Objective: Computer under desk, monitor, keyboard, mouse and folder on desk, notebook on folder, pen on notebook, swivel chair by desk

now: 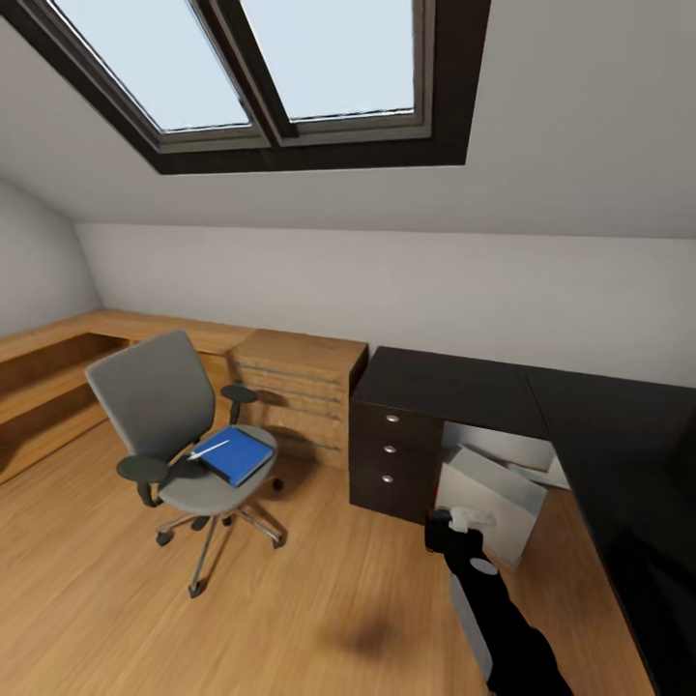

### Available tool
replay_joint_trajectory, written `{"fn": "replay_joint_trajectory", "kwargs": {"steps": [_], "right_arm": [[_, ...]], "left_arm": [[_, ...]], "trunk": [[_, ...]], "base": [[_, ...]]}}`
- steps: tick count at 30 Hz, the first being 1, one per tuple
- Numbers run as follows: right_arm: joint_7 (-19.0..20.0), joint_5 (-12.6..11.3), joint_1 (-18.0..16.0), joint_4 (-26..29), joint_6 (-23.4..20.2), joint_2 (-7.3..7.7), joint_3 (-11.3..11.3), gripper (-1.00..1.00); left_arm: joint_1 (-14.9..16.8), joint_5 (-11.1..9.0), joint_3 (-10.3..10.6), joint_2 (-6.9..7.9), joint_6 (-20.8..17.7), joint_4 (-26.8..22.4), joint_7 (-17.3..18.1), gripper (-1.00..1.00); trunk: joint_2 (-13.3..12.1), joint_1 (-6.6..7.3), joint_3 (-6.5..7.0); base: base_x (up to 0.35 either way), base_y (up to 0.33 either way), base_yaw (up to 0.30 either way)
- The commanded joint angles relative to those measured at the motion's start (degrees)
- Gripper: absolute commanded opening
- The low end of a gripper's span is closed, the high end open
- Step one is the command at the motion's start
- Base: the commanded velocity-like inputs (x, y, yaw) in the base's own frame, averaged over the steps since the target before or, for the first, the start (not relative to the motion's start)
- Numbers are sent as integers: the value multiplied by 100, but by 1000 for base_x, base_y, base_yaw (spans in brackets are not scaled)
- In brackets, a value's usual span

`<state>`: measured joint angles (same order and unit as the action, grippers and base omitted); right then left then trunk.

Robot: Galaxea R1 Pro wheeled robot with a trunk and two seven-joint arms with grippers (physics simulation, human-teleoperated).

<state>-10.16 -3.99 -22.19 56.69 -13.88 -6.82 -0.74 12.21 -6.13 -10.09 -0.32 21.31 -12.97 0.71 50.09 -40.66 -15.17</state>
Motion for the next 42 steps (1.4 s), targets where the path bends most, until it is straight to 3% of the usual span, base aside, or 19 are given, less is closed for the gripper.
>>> {"fn": "replay_joint_trajectory", "kwargs": {"steps": [1, 6, 16, 23, 37, 42], "right_arm": [[-21, -48, 0, 143, -238, 3, -7, -100], [-21, -59, 22, 727, -1005, 12, -20, -100], [-21, -67, 68, 1390, -1650, 13, -32, -100], [-21, -67, 74, 1474, -1747, 9, -264, -100], [-14, -67, 73, 1460, -1743, 10, -286, -100], [-14, -67, 73, 1454, -1741, 7, -286, -100]], "left_arm": [[4, -55, 7, -1, 106, 36, 8, 100], [4, -51, 14, -4, 446, 208, 7, 100], [6, -48, 14, -10, 513, 261, 8, 100], [3, -47, 15, -11, 515, 269, 8, 100], [7, -40, 23, -71, 650, 269, 8, 100], [3, -41, 20, -95, 662, 269, 8, 100]], "trunk": [[5, -3, -8], [5, -3, -8], [5, -3, -8], [5, -3, -8], [5, -3, -8], [-195, 106, 82]], "base": [[246, 0, 0], [241, 0, 0], [235, 0, 0], [223, -8, 0], [109, -83, 0], [4, -5, 0]]}}
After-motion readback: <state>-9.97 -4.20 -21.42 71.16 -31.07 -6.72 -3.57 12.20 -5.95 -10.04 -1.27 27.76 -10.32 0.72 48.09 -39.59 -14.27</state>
